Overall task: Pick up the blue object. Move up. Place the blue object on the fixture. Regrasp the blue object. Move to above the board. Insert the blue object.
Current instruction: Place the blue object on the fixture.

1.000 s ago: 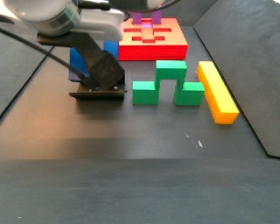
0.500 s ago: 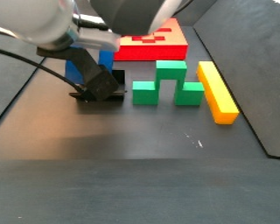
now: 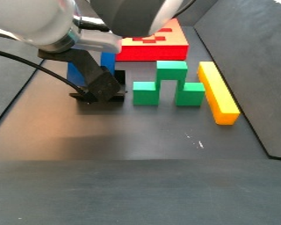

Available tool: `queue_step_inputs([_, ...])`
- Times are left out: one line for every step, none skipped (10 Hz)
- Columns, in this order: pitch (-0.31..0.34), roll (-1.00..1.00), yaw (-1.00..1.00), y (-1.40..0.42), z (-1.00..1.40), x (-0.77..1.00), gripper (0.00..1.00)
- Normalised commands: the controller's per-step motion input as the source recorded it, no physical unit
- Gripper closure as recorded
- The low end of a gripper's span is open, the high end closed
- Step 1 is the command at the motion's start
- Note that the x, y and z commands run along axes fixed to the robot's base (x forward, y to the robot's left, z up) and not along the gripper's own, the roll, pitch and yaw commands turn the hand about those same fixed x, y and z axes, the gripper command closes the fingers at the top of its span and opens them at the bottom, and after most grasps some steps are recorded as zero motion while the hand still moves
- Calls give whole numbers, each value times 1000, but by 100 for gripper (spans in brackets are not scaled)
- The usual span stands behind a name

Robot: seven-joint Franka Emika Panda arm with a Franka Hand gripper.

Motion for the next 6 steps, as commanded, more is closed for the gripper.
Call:
queue_step_inputs([429,840,-6,-9,-217,66,100])
queue_step_inputs([280,560,0,-11,-209,103,100])
queue_step_inputs([151,237,0,-40,-63,163,100])
queue_step_inputs([11,157,0,-63,-100,83,100])
queue_step_inputs([-37,0,0,-66,-63,0,100])
queue_step_inputs([-171,0,0,-51,-71,-46,100])
